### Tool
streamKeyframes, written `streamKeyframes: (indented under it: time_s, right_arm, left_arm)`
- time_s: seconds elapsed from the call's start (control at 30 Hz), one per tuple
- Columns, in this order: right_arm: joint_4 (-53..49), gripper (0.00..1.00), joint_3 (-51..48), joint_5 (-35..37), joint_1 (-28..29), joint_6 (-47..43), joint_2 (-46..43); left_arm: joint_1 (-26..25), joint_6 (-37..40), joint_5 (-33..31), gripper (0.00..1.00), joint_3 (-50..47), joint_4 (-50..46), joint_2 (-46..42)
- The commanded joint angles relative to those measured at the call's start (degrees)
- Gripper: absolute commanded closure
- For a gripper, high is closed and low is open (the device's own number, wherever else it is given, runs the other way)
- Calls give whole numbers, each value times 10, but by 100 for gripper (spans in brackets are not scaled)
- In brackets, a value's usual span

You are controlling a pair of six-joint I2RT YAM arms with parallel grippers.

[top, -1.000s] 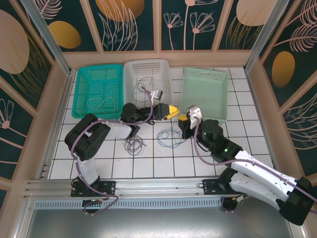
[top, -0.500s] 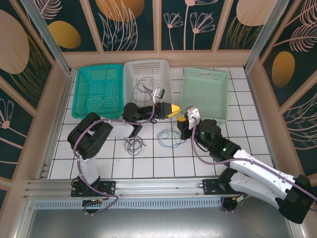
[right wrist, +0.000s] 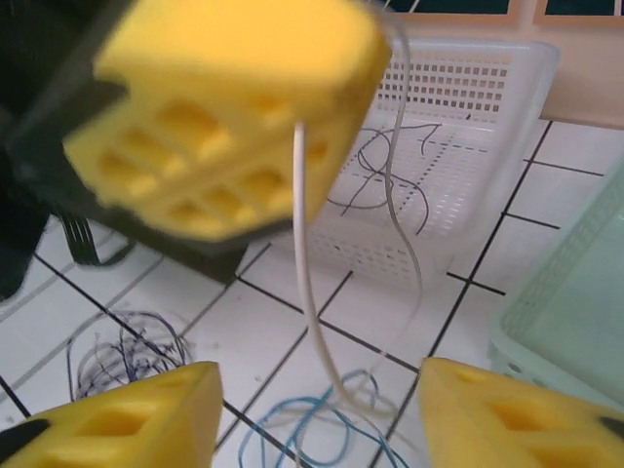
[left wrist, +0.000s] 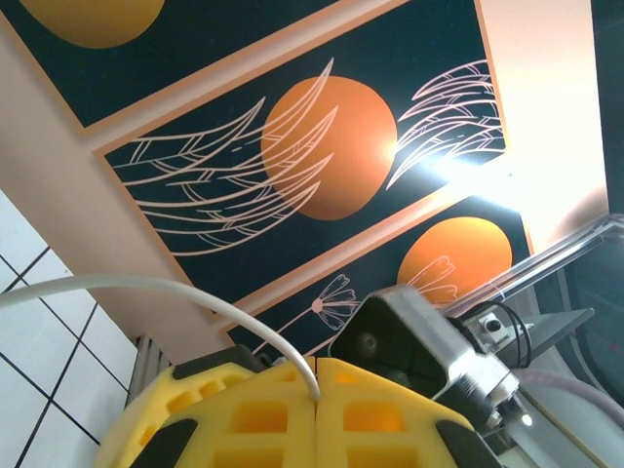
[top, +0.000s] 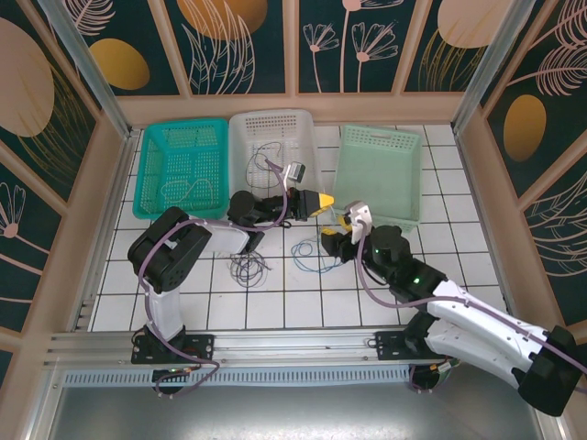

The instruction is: Untangle the cables

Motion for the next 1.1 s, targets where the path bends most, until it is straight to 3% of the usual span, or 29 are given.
streamKeyframes:
  time_s: [0.0,0.1,0.3,0.67,0.73,0.83,0.93,1.07]
  right_arm:
    - [-21,38,-23,-4,4,41,-20]
    - [-26,34,-41,-29,4,77,-19]
    - [25,36,-80,-76,8,112,2]
    - [148,40,-96,-66,15,114,115]
    - [160,47,-91,-67,16,115,139]
    - [152,77,-81,-61,19,116,166]
    - [136,100,-81,-59,22,119,168]
    - [125,100,-97,-56,22,135,140]
  left_arm:
    - [-3,6,-12,100,13,62,-3]
    - [-2,6,-16,100,18,64,-1]
    - [-3,5,-29,100,25,63,3]
    - [-3,3,-41,100,25,67,-3]
    - [-2,3,-42,100,25,67,-4]
    - [-3,3,-43,100,26,67,-9]
    - [-3,10,-38,100,34,59,-16]
    - [-2,42,-26,100,61,11,-33]
